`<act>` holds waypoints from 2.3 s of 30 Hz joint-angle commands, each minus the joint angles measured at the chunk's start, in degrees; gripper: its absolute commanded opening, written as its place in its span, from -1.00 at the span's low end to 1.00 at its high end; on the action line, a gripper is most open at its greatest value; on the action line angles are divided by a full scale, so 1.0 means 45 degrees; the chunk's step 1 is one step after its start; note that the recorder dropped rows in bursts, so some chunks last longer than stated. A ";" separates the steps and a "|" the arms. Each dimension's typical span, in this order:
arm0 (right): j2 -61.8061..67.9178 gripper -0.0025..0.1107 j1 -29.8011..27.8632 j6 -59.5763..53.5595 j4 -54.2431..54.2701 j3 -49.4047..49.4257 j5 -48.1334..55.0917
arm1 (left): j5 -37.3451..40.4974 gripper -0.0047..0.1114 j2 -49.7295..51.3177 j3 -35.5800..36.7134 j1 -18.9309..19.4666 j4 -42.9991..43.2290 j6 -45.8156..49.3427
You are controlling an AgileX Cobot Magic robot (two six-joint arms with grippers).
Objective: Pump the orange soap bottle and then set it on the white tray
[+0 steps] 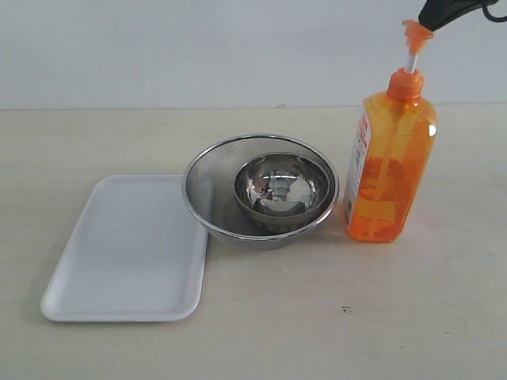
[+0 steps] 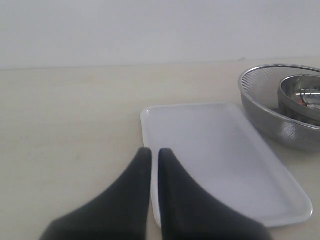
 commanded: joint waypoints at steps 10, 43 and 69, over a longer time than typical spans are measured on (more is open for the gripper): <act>0.0224 -0.96 -0.0024 -0.1528 0.1034 -0.0075 -0.0452 | -0.0003 -0.84 -0.0044 0.0036 0.0026 0.0005 0.0048; 0.0224 -0.96 -0.0024 -0.5568 0.3808 -0.0075 0.0981 | -0.0003 -0.84 -0.0044 0.0036 0.0026 0.0005 0.0048; -0.6992 -0.96 -0.0050 -0.0421 0.1027 0.4937 -0.5789 | -0.0003 -0.84 -0.0044 0.0036 0.0026 0.0005 0.0048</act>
